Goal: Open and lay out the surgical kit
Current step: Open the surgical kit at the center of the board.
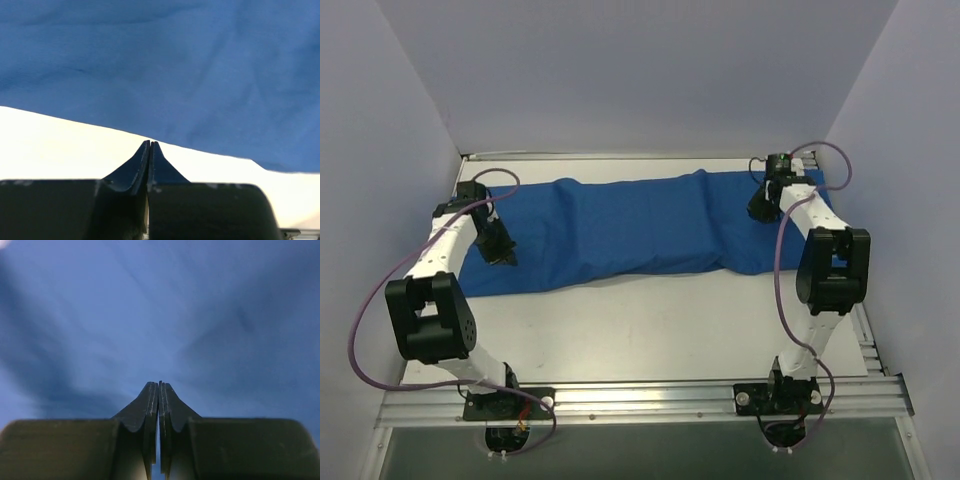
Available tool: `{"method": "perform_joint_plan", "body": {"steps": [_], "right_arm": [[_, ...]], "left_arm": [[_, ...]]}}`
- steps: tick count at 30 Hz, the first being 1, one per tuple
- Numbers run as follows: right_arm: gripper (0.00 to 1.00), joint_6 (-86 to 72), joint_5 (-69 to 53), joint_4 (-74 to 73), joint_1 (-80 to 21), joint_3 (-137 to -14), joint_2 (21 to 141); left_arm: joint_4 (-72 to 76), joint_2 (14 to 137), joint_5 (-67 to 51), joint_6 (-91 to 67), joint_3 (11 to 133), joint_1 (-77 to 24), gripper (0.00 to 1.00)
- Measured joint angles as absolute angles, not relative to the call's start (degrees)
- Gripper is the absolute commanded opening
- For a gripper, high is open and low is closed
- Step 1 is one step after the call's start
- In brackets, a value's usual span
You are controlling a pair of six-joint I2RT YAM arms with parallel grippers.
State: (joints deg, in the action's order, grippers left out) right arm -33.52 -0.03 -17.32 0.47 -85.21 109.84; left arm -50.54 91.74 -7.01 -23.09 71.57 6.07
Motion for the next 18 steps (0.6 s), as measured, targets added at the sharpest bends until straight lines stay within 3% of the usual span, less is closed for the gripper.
{"method": "perform_joint_plan", "body": {"steps": [9, 18], "right_arm": [[0.0, -33.61, -3.01, -15.03, 2.15, -66.04, 105.43], [0.0, -32.4, -4.56, -13.06, 6.79, -60.73, 102.13]], "left_arm": [[-51.77, 103.39, -5.8, -24.51, 73.25, 7.22, 0.02], [-54.3, 113.89, -8.19, -26.37, 77.69, 9.93, 0.02]]}}
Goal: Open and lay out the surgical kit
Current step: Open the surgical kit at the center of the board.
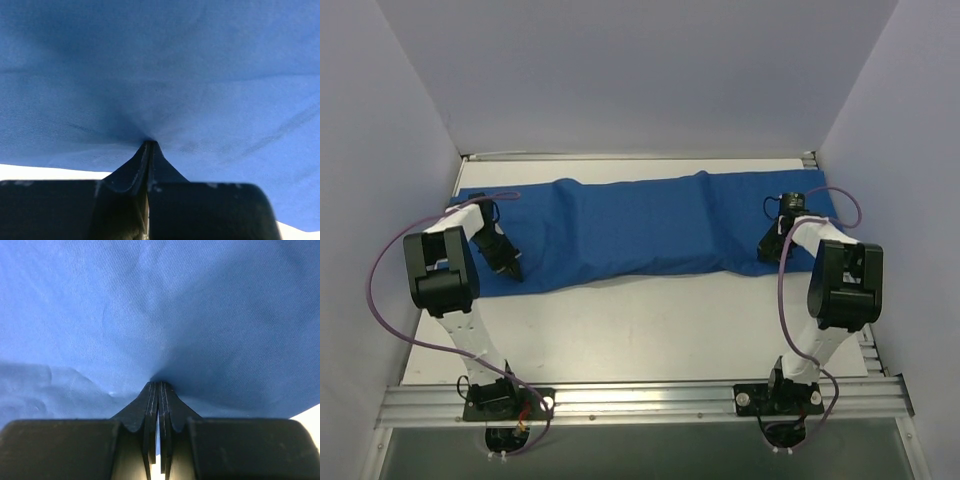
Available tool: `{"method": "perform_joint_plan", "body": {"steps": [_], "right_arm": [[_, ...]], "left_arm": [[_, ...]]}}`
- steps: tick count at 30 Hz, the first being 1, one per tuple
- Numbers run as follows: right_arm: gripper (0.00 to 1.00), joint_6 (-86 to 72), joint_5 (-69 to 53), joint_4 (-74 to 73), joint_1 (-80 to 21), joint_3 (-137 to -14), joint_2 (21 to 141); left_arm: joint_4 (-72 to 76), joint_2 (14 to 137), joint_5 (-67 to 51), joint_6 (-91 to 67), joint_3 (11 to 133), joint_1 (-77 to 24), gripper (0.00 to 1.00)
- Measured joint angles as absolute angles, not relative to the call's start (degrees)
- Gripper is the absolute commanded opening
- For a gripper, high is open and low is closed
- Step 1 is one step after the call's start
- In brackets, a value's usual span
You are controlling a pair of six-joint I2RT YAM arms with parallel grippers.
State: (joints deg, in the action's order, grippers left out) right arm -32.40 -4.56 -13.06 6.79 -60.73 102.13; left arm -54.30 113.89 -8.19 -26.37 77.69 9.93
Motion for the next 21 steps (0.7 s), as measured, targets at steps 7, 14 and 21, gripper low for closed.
{"method": "perform_joint_plan", "body": {"steps": [7, 14, 21], "right_arm": [[0.28, -31.48, -3.9, -15.99, 6.13, -66.81, 101.84], [0.53, -33.26, 1.06, -7.88, 5.26, -89.47, 108.86], [0.69, -30.81, 4.64, -5.87, 4.78, -116.77, 131.39]], "left_arm": [[-55.42, 114.04, -6.15, -26.2, 79.11, 9.93, 0.09], [-53.91, 107.9, -3.6, -25.56, 79.37, 9.82, 0.23], [-52.64, 103.92, -5.08, -25.21, 80.82, 8.08, 0.27]]}}
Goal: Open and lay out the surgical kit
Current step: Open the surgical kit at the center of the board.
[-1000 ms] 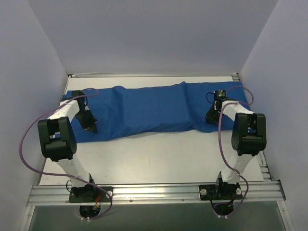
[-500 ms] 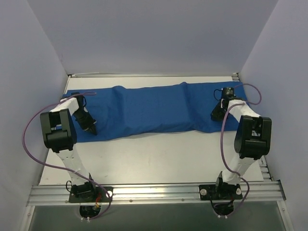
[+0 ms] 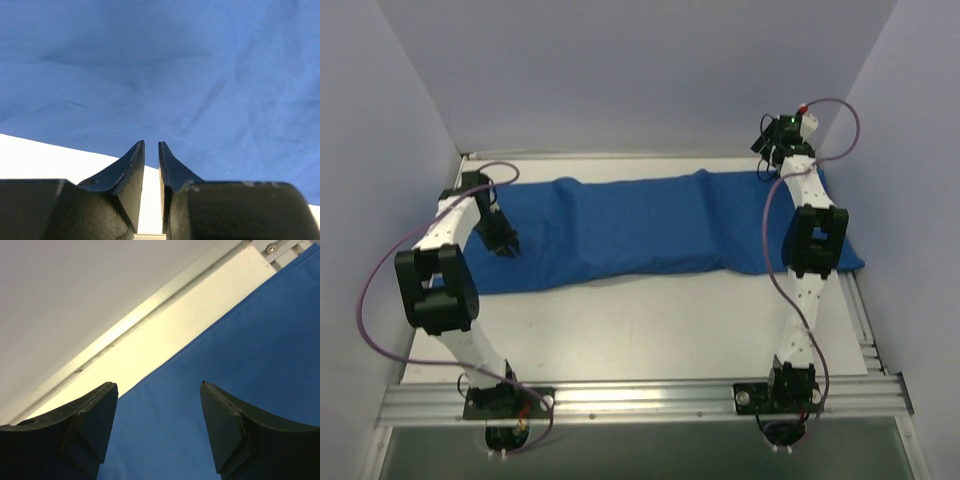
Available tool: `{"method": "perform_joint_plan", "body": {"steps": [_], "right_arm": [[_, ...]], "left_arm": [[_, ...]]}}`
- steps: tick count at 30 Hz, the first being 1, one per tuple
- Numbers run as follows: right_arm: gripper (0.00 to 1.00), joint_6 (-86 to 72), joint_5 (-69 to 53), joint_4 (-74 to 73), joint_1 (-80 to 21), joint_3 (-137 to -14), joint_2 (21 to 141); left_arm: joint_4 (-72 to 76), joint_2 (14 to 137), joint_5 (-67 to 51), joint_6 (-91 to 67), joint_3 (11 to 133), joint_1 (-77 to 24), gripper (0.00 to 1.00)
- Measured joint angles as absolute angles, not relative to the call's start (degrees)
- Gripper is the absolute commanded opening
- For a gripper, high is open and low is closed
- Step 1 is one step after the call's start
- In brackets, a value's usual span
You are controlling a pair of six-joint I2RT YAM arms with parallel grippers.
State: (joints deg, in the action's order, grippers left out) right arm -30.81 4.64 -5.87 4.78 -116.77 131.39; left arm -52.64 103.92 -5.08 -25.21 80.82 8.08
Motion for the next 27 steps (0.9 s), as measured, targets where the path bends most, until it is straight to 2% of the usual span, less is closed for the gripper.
{"method": "perform_joint_plan", "body": {"steps": [4, 11, 16, 27], "right_arm": [[0.75, -28.69, 6.46, -9.52, 4.19, -126.96, 141.73], [0.79, -27.38, 9.76, -14.24, 3.77, -129.49, 146.3], [0.77, -26.68, 11.25, -14.72, 3.81, -133.82, 148.03], [0.65, -25.04, 12.93, -14.33, 4.1, -137.21, 152.9]], "left_arm": [[-52.27, 103.88, -5.87, -25.21, 80.73, 6.17, 0.27], [-51.86, 103.85, -6.66, -25.17, 80.47, 4.97, 0.28], [-52.01, 103.88, -6.63, -24.99, 80.77, 4.97, 0.29], [-51.94, 104.4, -6.96, -25.06, 82.76, 4.97, 0.3]]}}
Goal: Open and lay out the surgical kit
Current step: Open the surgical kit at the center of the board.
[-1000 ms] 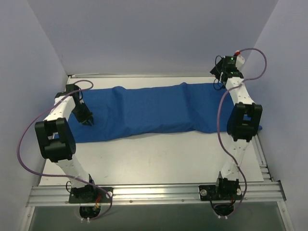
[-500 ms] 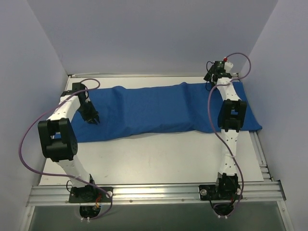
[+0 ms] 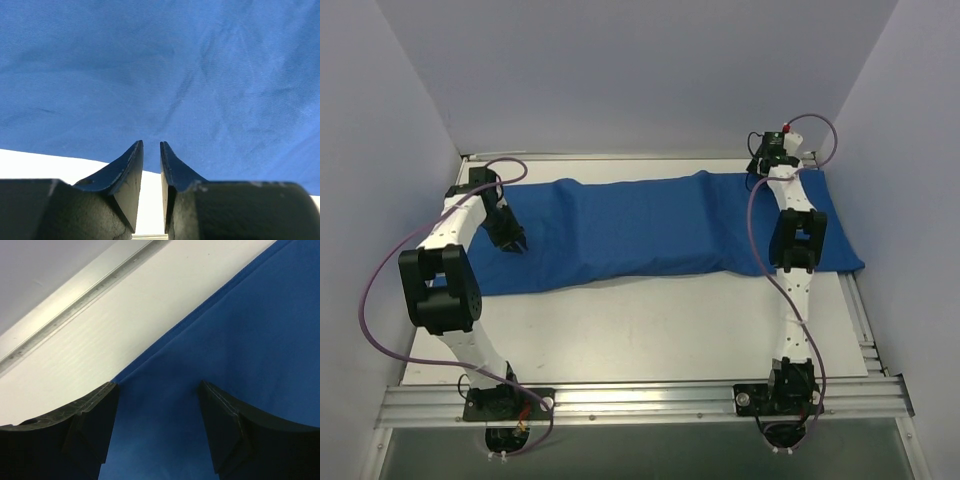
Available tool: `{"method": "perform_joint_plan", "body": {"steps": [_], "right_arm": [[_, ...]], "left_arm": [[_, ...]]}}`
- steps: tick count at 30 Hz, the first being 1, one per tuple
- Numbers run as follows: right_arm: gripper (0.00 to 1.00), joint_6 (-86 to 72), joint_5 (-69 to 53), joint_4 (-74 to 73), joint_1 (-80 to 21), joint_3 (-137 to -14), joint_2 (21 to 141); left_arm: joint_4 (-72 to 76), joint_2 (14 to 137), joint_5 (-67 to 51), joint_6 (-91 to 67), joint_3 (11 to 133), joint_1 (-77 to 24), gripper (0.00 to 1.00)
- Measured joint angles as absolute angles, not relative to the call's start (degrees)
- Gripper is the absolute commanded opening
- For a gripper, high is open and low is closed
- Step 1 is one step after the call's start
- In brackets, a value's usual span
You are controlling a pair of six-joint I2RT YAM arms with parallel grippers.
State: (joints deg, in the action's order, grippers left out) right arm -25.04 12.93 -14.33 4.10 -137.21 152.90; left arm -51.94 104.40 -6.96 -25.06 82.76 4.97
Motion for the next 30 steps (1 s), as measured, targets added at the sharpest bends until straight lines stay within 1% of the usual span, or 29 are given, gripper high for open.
{"method": "perform_joint_plan", "body": {"steps": [5, 14, 17, 18, 20, 22, 26, 29, 30], "right_arm": [[0.63, -23.75, 14.2, -13.91, 4.08, -138.76, 153.67], [0.63, -22.35, 15.25, -11.86, 4.08, -140.92, 156.33], [0.59, -21.87, 15.29, -11.64, 4.08, -141.64, 156.75], [0.55, -21.5, 15.46, -11.49, 4.05, -141.8, 156.99], [0.51, -20.67, 16.12, -11.27, 3.97, -142.1, 157.32], [0.44, -20.14, 16.43, -11.33, 3.92, -142.19, 157.36], [0.34, -19.18, 16.71, -11.33, 3.9, -142.19, 157.4], [0.24, -18.81, 16.69, -11.33, 3.75, -142.19, 157.4], [0.18, -18.68, 16.69, -11.33, 3.75, -142.19, 157.4]], "left_arm": [[-51.9, 104.42, -7.16, -25.28, 82.76, 4.97, 0.3], [-51.9, 104.44, -7.51, -25.28, 82.76, 4.97, 0.3], [-51.96, 104.51, -7.68, -25.3, 82.76, 4.97, 0.3], [-51.96, 104.51, -7.77, -25.3, 82.76, 4.97, 0.3], [-51.96, 104.51, -7.9, -25.3, 82.76, 4.97, 0.3], [-51.96, 104.51, -7.97, -25.3, 82.76, 4.97, 0.31], [-51.96, 104.51, -8.03, -25.3, 82.76, 4.97, 0.31], [-51.94, 104.51, -8.29, -25.36, 82.74, 4.97, 0.31], [-51.94, 104.51, -8.4, -25.41, 82.74, 4.97, 0.31]]}}
